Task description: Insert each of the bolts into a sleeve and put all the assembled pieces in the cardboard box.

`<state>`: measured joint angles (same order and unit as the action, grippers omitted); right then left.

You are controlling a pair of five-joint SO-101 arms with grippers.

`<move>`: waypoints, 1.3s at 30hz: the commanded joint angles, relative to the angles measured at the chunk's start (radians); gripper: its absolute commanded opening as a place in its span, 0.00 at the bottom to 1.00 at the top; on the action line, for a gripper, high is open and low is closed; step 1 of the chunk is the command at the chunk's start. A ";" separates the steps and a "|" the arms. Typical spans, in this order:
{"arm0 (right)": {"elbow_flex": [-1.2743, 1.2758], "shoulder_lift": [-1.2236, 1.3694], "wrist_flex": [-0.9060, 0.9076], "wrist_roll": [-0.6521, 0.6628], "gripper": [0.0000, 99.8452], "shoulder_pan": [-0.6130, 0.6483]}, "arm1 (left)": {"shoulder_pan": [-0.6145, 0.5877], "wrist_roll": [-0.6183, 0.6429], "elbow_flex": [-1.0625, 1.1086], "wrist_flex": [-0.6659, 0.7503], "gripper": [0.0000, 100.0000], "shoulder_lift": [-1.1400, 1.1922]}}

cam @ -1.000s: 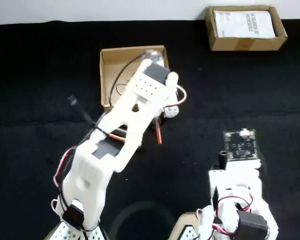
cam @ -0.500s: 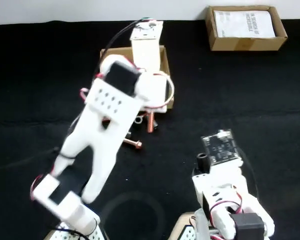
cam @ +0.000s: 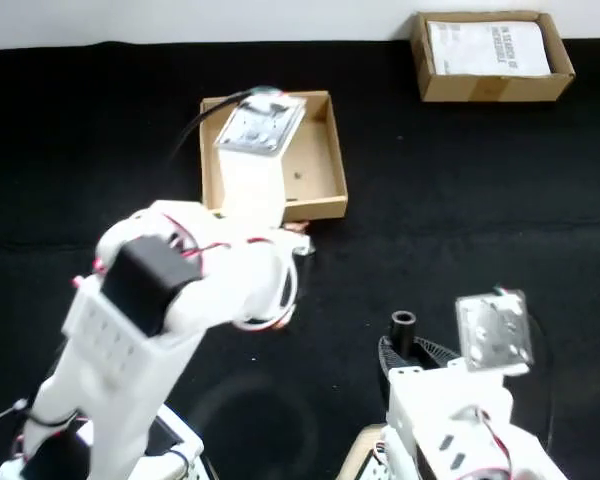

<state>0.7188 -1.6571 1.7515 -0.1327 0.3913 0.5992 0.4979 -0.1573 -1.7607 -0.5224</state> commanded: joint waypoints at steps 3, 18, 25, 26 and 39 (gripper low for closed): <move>0.013 -0.122 0.008 -0.034 0.01 0.021 | 0.007 -0.068 0.127 0.008 0.01 -0.177; 0.294 -0.163 -0.314 -0.031 0.01 0.022 | 0.007 -0.239 0.880 0.796 0.01 -0.748; 0.437 -0.163 -0.493 -0.031 0.01 0.022 | 0.027 -0.235 1.036 1.227 0.01 -0.768; 0.441 -0.163 -0.504 -0.029 0.01 0.022 | 0.042 -0.235 1.041 1.257 0.01 -0.766; 0.453 -0.154 -0.530 -0.029 0.01 0.061 | 0.087 -0.132 0.848 1.293 0.01 -0.461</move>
<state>1.1699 -1.8213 1.2436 -0.1557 0.4450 0.6743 0.3076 0.7956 -0.4933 -1.0319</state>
